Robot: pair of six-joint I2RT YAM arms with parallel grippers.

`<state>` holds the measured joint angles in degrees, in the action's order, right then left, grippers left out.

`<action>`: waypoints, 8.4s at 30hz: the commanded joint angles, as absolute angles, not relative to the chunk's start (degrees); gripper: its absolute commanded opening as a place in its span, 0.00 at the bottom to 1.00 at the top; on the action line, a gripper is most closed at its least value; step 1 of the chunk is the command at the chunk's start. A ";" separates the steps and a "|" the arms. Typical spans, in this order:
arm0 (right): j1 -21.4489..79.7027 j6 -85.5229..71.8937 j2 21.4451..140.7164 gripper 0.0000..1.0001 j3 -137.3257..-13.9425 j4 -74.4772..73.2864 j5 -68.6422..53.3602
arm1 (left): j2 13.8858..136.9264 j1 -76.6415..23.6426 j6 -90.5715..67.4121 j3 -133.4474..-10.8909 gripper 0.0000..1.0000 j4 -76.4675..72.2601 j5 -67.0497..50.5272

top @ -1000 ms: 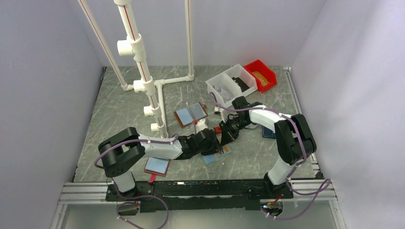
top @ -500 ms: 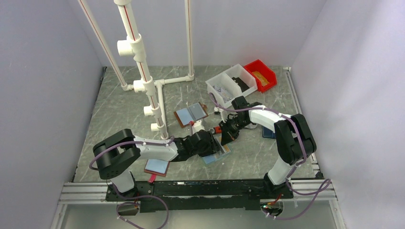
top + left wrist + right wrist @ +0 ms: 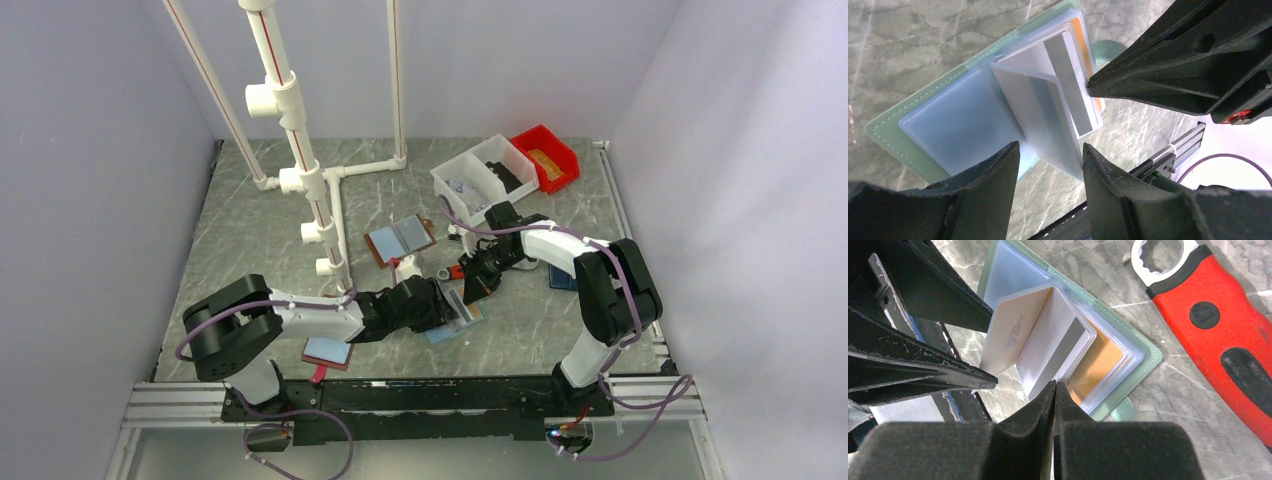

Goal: Take the credit cards out of the card holder
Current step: Remove the credit card from the card holder, then place the credit card in the storage box.

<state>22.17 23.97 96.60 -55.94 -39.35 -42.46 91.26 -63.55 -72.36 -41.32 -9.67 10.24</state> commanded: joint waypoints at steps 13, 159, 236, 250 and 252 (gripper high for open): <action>22.26 24.26 96.33 0.05 -56.16 -38.23 -43.07 | 87.29 -63.54 -76.27 -36.36 0.49 -7.95 11.19; 16.32 53.49 94.32 0.19 -63.11 -67.90 -74.14 | 83.46 -62.93 -54.84 -17.65 0.00 -63.66 9.04; 1.47 42.24 89.67 0.00 -77.97 -56.05 -42.74 | 54.21 -62.09 -61.65 -11.91 0.00 -13.01 13.42; -2.55 28.31 96.26 0.00 -91.08 -42.75 -27.41 | 47.15 -62.06 -60.34 -13.45 0.23 -7.17 13.09; -3.14 26.71 97.71 0.00 -92.57 -41.47 -26.19 | 46.67 -62.05 -60.21 -13.29 0.25 -7.12 13.21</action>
